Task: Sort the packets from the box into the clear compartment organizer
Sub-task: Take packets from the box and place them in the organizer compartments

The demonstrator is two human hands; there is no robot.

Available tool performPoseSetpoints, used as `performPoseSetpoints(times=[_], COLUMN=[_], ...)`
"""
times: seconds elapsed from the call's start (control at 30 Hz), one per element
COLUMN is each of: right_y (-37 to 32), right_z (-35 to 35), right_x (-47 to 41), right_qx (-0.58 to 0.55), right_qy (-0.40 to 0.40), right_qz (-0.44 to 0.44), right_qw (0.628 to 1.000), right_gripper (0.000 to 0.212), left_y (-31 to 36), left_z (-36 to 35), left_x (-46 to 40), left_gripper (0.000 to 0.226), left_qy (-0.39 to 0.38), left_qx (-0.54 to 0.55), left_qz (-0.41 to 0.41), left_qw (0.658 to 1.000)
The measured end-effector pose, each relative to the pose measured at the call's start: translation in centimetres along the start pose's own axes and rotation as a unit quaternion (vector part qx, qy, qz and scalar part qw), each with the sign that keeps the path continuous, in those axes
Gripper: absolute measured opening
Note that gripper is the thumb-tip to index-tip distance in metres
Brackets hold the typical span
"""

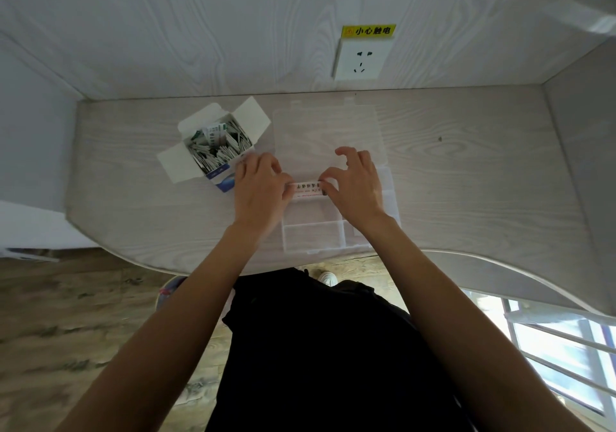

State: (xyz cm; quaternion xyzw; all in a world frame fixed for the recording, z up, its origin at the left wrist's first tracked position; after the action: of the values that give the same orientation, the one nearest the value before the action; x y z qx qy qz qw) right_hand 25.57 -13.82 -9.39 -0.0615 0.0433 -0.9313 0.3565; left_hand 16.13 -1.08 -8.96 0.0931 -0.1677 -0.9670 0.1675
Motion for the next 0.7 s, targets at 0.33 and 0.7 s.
performPoseSetpoints(times=[0.33, 0.7], right_y=[-0.7, -0.8], right_z=[0.7, 1.1], right_x=[-0.3, 0.1], right_qx=[0.094, 0.055], right_qy=[-0.041, 0.015], right_qz=[0.014, 0.082], right_qw=[0.995, 0.995], right_gripper=[0.03, 0.016], left_y=[-0.1, -0.1], left_z=[-0.4, -1.1], left_x=[-0.5, -0.1], left_gripper=[0.02, 0.024], left_qy=[-0.056, -0.087], left_qx=[0.032, 0.032], left_qz=[0.024, 0.013], left_qw=[0.998, 0.996])
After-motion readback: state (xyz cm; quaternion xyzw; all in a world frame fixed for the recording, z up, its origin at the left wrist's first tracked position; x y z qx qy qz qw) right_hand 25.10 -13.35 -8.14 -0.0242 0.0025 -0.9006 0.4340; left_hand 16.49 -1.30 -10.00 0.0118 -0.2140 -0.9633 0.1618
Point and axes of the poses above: each hand's wrist, its own x-axis away from the middle knuckle, its own z-axis out of the back of the hand, y = z × x, the point moved 5 cm from there along -x, towards the middle knuckle, and after that the axes turned 12 degrees about x, right-handed, at the moved point
